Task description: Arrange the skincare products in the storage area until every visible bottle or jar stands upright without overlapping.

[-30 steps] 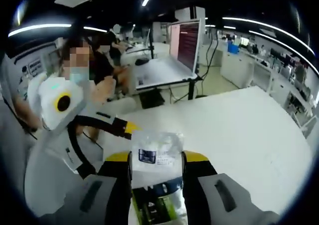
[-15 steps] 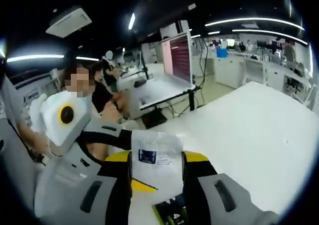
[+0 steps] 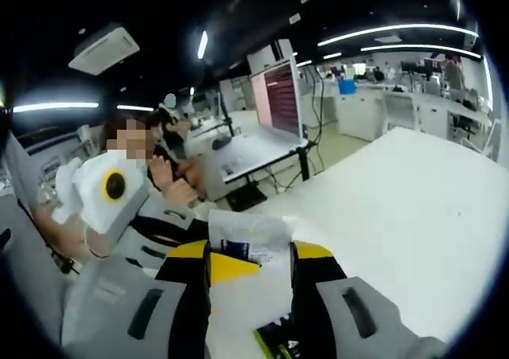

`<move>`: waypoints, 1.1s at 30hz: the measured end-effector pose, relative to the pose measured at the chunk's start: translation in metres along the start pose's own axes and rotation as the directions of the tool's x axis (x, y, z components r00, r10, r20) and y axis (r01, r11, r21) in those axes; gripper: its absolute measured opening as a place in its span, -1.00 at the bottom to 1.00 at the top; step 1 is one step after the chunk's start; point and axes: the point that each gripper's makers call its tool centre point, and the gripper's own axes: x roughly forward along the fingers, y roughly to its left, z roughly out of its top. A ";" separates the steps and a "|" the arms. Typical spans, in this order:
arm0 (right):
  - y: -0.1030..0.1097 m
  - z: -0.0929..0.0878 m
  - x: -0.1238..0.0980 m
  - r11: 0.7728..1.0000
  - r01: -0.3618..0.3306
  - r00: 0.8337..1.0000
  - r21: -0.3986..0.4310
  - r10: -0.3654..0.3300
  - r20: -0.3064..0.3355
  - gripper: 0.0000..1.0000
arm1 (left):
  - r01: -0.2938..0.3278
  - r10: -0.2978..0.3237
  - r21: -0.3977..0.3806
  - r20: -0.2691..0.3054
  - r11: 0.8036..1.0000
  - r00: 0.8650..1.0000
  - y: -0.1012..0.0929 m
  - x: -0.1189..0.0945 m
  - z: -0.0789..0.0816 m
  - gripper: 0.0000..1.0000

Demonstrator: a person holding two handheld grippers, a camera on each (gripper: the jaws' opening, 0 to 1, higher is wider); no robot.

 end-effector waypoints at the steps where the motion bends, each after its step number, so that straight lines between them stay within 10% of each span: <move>1: 0.000 0.000 -0.001 1.000 -0.001 1.000 0.000 0.001 -0.001 -0.21 | 0.002 -0.002 0.000 0.000 1.000 1.000 0.000 0.000 0.000 -1.00; 18: -0.006 0.006 -0.022 0.999 0.048 0.998 0.012 -0.048 0.049 -0.23 | 0.075 -0.073 -0.086 0.018 0.993 0.997 -0.011 -0.002 0.003 -1.00; 24: -0.012 0.001 -0.047 0.996 0.081 0.994 0.029 -0.083 0.068 -0.31 | 0.171 -0.155 -0.214 0.089 0.962 0.984 -0.017 -0.007 0.014 -1.00; 29: -0.005 -0.005 -0.066 0.996 0.083 0.993 0.029 -0.085 0.080 -0.41 | 0.299 -0.263 -0.261 0.164 0.918 0.951 -0.029 -0.016 0.033 -1.00; 33: 0.009 -0.001 -0.077 0.998 0.038 0.990 0.045 -0.044 0.137 -0.49 | 0.443 -0.391 -0.269 0.228 0.855 0.892 -0.048 -0.032 0.054 -1.00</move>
